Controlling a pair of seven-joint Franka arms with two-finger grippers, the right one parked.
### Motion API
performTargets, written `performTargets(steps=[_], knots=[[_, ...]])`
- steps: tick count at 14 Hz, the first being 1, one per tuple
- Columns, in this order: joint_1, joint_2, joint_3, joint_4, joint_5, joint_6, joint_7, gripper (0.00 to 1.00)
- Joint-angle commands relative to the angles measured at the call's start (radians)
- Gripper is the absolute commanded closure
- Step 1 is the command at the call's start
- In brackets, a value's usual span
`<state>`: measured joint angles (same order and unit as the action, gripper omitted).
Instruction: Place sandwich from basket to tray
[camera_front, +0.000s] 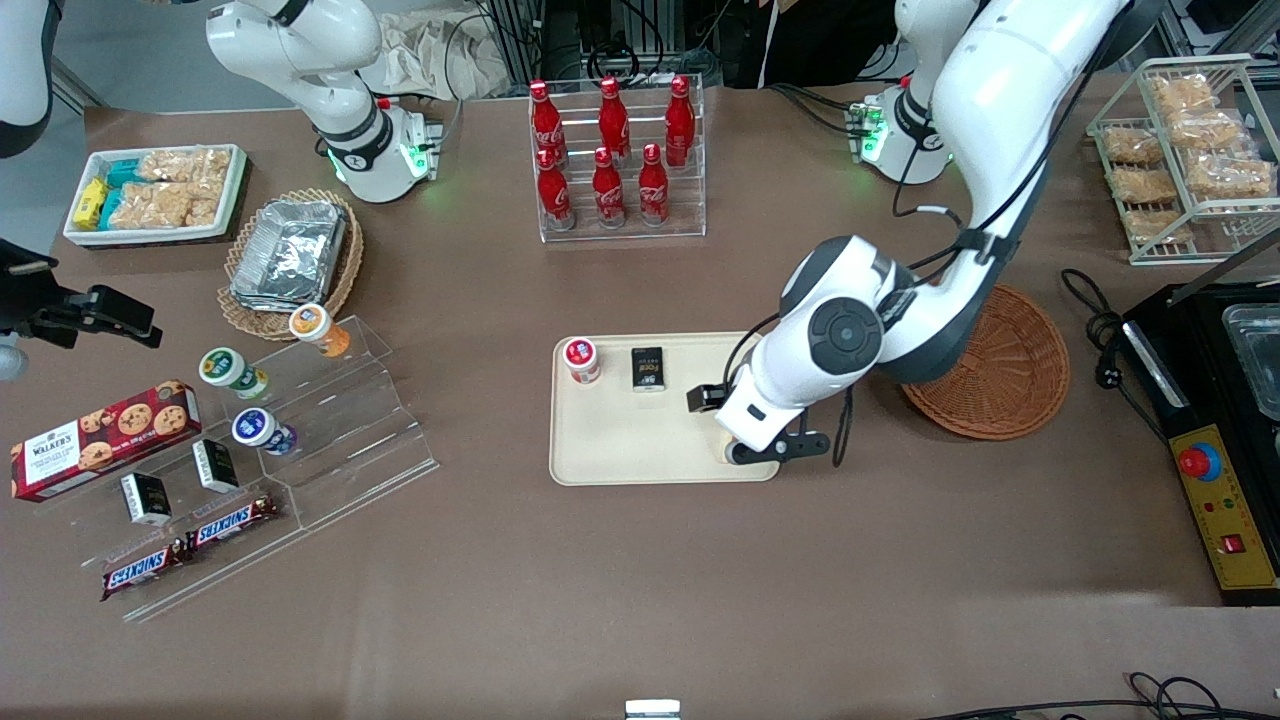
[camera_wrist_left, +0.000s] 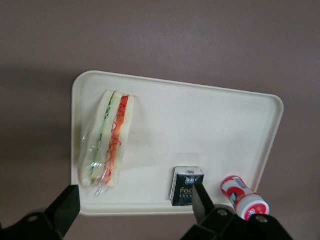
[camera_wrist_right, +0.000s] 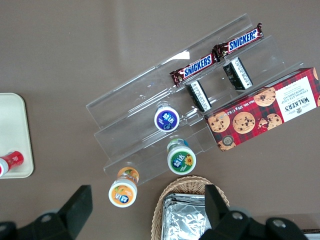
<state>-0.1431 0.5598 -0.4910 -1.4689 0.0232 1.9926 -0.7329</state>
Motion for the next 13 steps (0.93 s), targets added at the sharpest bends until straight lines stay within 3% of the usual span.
performTargets(steps=[1,5,6,9,13], knots=[[0.058,-0.09,-0.001,0.071,0.001,-0.136,-0.022,0.0],[0.184,-0.262,0.006,0.075,0.014,-0.28,-0.005,0.0],[0.168,-0.302,0.072,0.076,0.017,-0.316,0.013,0.0],[-0.028,-0.45,0.43,0.035,0.015,-0.399,0.288,0.0],[-0.035,-0.642,0.54,-0.129,0.017,-0.383,0.584,0.0]])
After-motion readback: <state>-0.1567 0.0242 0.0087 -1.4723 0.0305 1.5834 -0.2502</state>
